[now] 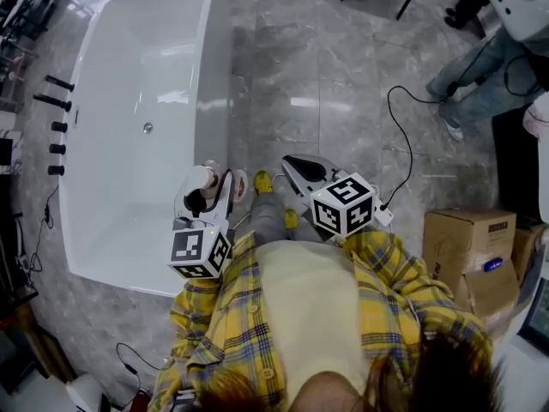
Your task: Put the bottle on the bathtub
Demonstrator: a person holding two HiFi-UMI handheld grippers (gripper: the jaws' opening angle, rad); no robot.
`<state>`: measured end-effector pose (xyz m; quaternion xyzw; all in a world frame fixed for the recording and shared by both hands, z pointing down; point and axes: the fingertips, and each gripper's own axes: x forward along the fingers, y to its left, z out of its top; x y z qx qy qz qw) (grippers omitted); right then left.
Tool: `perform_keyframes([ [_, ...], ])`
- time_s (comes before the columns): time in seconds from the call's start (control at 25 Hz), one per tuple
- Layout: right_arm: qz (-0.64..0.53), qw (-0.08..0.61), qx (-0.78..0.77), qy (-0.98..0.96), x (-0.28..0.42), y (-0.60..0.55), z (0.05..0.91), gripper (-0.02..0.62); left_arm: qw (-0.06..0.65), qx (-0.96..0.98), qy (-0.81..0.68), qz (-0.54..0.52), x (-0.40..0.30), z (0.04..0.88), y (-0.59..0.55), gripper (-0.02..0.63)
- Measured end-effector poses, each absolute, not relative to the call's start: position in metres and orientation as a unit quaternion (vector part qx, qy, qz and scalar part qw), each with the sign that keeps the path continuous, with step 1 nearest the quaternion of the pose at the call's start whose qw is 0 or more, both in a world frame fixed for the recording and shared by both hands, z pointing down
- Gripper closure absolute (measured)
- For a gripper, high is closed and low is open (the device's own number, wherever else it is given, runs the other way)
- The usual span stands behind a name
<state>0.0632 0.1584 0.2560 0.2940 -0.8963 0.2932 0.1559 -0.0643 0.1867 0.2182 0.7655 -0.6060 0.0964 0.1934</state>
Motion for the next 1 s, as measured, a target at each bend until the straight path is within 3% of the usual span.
perform_keyframes([
  [1.0,0.282,0.21,0.304,-0.885,-0.016,-0.018,0.285,0.581,0.217,0.791,-0.562,0.109,-0.12,0.268,0.009,0.387],
])
